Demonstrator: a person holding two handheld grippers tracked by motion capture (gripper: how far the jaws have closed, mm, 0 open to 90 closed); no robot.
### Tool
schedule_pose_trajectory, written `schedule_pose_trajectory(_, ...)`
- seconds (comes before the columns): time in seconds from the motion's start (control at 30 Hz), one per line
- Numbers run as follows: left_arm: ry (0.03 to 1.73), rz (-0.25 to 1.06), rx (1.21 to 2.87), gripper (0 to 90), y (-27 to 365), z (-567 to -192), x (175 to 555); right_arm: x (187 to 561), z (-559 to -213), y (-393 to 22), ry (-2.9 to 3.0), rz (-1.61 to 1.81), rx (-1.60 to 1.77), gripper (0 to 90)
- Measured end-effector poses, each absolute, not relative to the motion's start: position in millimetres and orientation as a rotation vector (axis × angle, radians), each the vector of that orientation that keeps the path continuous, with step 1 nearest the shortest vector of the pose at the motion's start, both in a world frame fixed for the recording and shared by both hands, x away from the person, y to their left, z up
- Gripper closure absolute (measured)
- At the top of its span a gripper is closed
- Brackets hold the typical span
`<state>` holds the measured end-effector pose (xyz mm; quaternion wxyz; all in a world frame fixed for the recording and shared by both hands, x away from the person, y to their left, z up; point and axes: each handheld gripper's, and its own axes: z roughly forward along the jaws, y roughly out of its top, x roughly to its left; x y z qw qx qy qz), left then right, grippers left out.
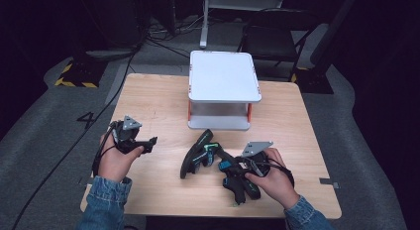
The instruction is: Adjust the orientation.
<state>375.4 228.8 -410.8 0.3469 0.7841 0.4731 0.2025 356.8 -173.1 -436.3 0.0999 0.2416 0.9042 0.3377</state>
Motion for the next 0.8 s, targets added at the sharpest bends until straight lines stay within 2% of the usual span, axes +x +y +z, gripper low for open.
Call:
schedule_pose_trajectory(0.17,1.229,0.527,2.031,24.4,230,-410,375,360,-433,-179,2.687,1.026,0.714,55.7)
schedule_pose_trajectory(0.27,1.229,0.526,2.031,24.4,229,-410,375,367,-430,-189,2.694,1.049,0.705,53.8)
schedule_pose_trajectory(0.6,1.230,0.516,2.038,24.3,228,-412,377,385,-428,-225,2.607,0.998,0.850,56.1)
schedule_pose_trajectory(0.67,1.228,0.515,2.040,24.4,228,-412,377,388,-431,-231,2.602,0.969,0.876,62.6)
schedule_pose_trajectory(0.8,1.228,0.511,2.039,24.3,227,-412,377,396,-438,-243,2.556,0.849,0.906,62.8)
